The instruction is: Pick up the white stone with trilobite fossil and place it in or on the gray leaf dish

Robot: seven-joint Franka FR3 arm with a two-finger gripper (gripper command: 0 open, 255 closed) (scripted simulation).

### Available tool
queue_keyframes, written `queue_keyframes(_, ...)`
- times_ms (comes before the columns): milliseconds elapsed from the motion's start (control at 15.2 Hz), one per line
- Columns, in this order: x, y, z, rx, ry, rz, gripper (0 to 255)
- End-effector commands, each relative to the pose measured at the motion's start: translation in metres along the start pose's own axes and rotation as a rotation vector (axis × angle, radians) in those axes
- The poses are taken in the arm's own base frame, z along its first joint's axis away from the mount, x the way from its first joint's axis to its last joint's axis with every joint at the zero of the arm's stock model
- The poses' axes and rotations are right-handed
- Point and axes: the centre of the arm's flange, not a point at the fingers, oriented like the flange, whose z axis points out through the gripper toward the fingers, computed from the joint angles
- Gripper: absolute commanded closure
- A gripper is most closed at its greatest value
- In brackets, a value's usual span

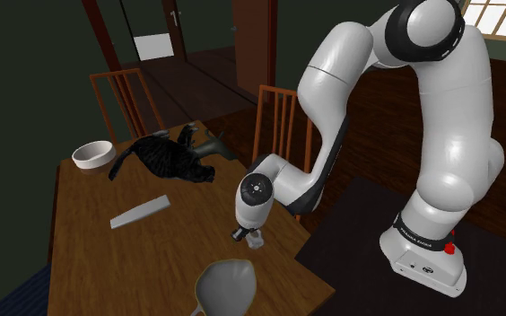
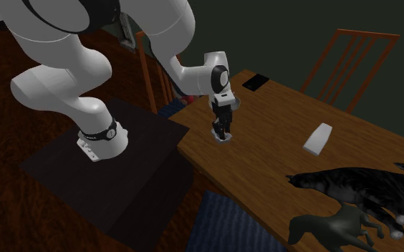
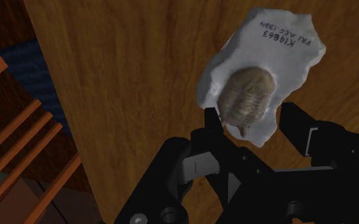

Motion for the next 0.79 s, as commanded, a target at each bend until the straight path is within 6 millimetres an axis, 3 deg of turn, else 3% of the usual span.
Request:
queue_keyframes(0, -0.001, 0.001, 0.002, -0.002, -0.004, 0.001, 255)
queue_keyframes(264, -0.001, 0.001, 0.001, -0.002, -0.004, 0.001, 255)
queue_keyframes(726, 0.011, 0.008, -0.033, -0.002, -0.004, 0.001, 255)
